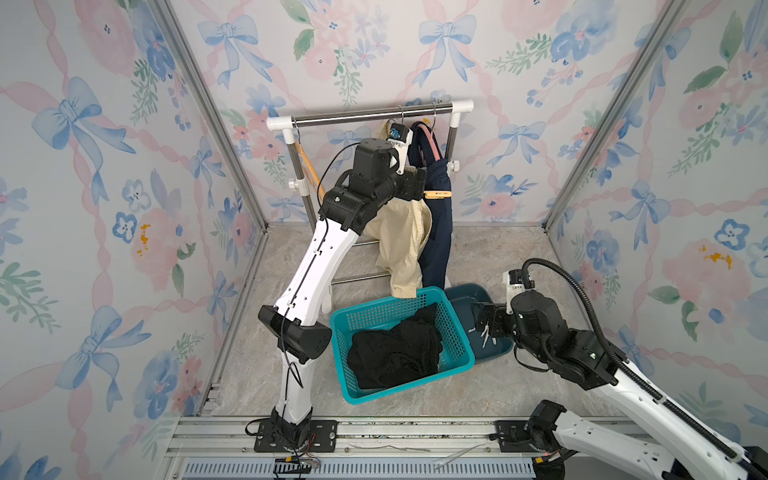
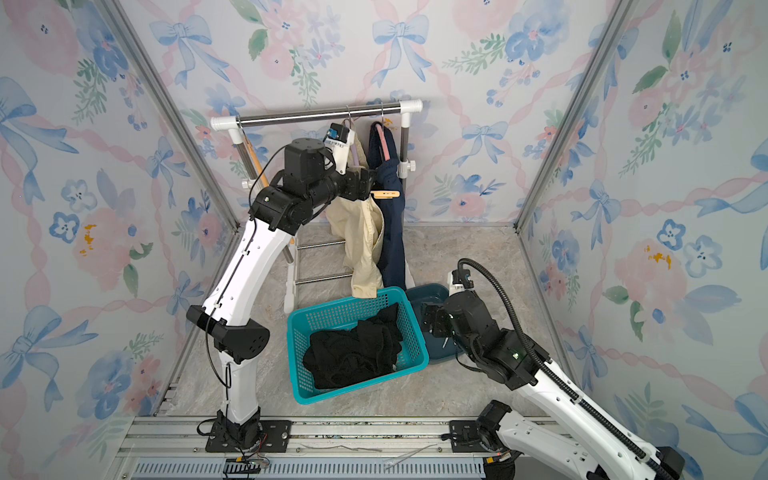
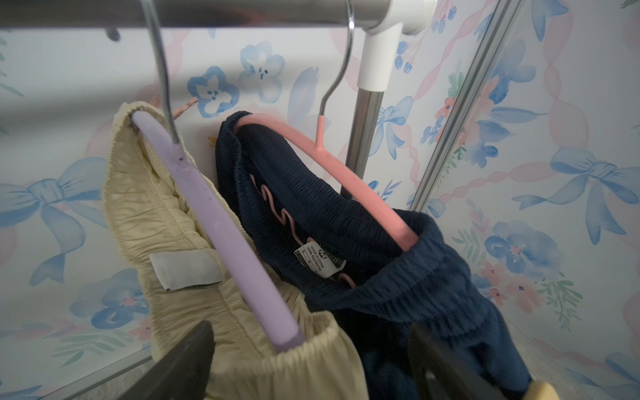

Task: Remove the clothespins securing shorts to the hanger
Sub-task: Pick up the hanger from the clothesline.

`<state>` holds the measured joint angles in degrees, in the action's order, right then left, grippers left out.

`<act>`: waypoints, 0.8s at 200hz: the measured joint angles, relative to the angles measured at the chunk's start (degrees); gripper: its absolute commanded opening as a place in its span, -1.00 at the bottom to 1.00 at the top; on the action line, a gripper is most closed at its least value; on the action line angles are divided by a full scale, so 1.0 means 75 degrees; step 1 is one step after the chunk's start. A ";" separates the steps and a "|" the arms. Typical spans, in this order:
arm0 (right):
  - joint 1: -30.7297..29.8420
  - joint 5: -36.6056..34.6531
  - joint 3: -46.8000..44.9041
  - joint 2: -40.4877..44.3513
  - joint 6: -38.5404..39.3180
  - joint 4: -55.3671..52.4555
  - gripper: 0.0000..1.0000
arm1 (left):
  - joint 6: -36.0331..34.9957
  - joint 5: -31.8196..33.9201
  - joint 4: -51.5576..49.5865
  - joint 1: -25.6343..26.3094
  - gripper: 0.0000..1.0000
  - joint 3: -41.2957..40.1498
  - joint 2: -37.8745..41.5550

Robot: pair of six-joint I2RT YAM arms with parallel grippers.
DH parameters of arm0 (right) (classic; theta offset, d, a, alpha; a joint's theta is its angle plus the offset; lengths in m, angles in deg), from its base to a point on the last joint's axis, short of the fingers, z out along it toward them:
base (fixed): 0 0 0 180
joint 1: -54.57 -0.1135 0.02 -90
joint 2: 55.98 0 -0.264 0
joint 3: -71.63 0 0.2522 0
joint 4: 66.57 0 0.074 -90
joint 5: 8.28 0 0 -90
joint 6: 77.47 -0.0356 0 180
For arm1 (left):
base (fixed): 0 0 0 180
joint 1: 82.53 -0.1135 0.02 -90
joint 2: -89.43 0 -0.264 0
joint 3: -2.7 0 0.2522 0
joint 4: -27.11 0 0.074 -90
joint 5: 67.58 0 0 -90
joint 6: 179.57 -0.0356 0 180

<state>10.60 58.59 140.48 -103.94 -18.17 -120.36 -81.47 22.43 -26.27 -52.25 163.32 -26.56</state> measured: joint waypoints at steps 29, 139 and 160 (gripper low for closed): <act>-0.0003 0.0052 -0.0009 -0.0125 -0.0006 0.0050 0.93 | -0.0032 0.0029 0.0105 -0.0245 0.36 -0.0536 0.0163; -0.0052 0.0254 -0.0015 -0.0452 -0.0003 0.0309 0.93 | -0.0143 0.0146 0.0055 -0.0656 0.33 -0.0498 0.0294; -0.0055 0.0254 -0.0023 -0.0452 -0.0003 0.0338 0.93 | -0.0143 0.0105 0.0052 -0.0656 0.33 -0.0038 -0.0026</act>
<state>10.19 60.49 140.31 -107.33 -18.19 -117.83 -82.54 23.21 -25.88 -57.17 163.04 -26.75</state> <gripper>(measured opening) 0.965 0.665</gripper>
